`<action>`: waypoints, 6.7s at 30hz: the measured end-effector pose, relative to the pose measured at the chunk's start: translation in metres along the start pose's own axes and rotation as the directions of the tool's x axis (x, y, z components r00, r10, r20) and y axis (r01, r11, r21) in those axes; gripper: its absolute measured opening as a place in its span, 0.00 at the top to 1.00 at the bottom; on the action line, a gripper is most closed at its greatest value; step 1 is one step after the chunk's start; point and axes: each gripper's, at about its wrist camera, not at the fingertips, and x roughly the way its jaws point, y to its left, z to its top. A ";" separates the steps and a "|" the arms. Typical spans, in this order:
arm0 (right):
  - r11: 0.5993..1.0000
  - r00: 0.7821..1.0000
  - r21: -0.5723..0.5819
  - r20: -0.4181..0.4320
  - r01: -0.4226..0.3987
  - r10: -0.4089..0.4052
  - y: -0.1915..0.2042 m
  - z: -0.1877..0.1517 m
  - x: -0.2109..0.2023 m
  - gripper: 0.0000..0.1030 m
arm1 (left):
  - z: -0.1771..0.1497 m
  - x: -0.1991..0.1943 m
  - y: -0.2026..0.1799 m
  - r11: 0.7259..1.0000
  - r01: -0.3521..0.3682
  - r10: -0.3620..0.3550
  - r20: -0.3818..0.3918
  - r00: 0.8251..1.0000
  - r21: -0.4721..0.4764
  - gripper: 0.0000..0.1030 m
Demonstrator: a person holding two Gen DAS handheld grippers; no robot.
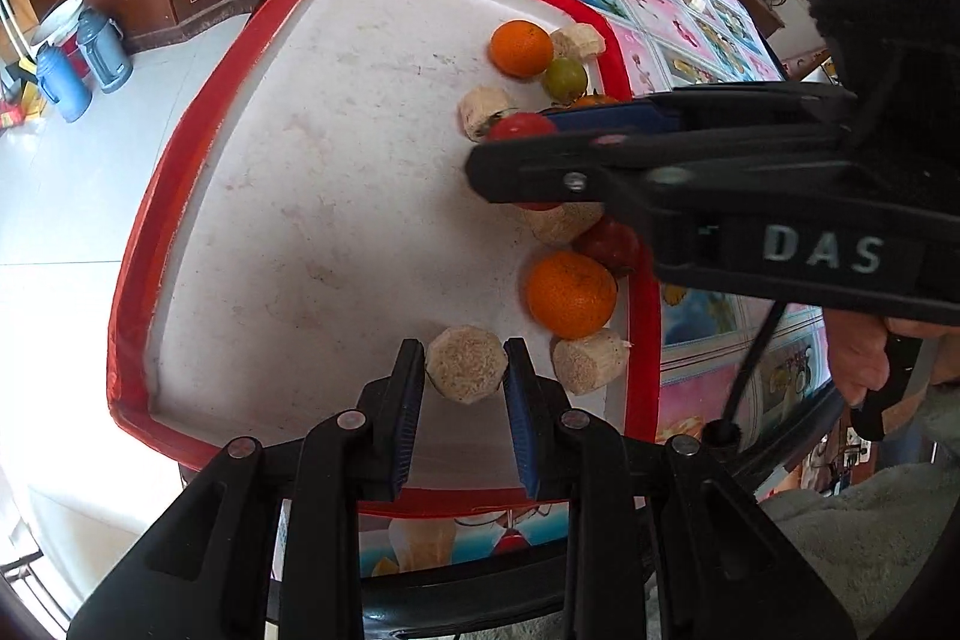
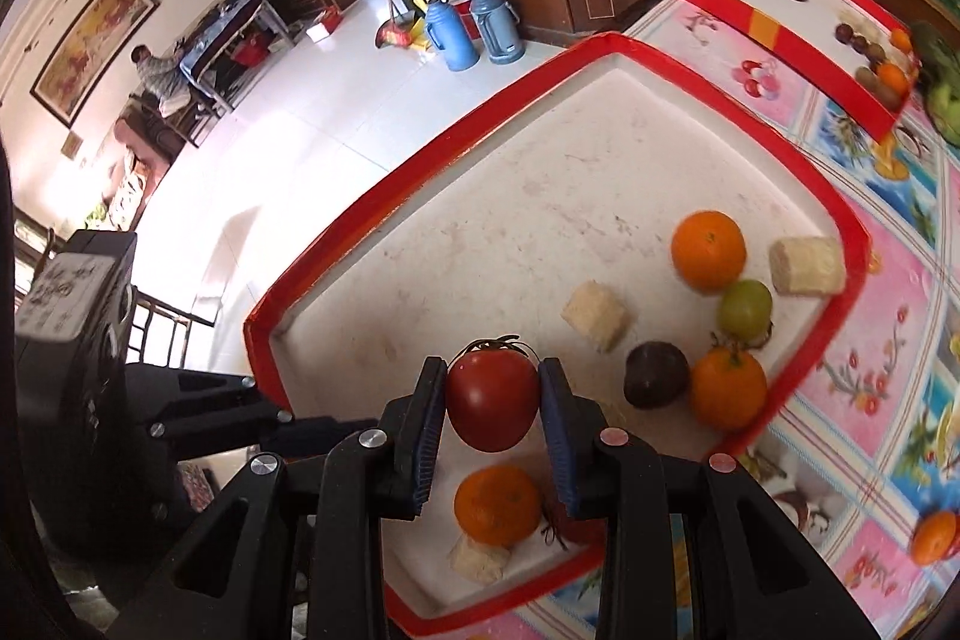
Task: Organize fruits
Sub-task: 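Carry the cake and tomato over the large red tray, then open both tools to drop the cake and tomato into the tray, then return both open tools to the last orange and tomato, then grasp the orange with the left tool while the right tool grasps the tomato, then carry the orange and tomato over the large red tray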
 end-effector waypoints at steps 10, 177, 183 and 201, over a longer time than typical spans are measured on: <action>0.998 0.998 -0.047 -0.033 0.049 -0.051 -0.001 0.000 0.025 0.69 | 0.003 0.004 0.001 1.000 -0.013 0.013 -0.010 1.000 0.003 0.76; 0.920 0.964 0.347 0.121 0.182 -0.236 -0.125 -0.104 -0.101 0.67 | 0.061 -0.002 -0.099 0.984 -0.008 -0.007 0.084 0.996 0.175 0.69; 0.931 0.970 0.327 0.121 0.162 -0.211 -0.115 -0.095 -0.093 0.68 | 0.057 -0.015 -0.061 0.996 -0.037 0.028 0.105 0.994 0.087 0.69; 0.963 0.975 0.223 0.131 0.150 -0.181 -0.084 -0.049 -0.082 0.68 | 0.080 -0.023 -0.004 0.997 -0.071 0.073 0.133 0.988 -0.017 0.69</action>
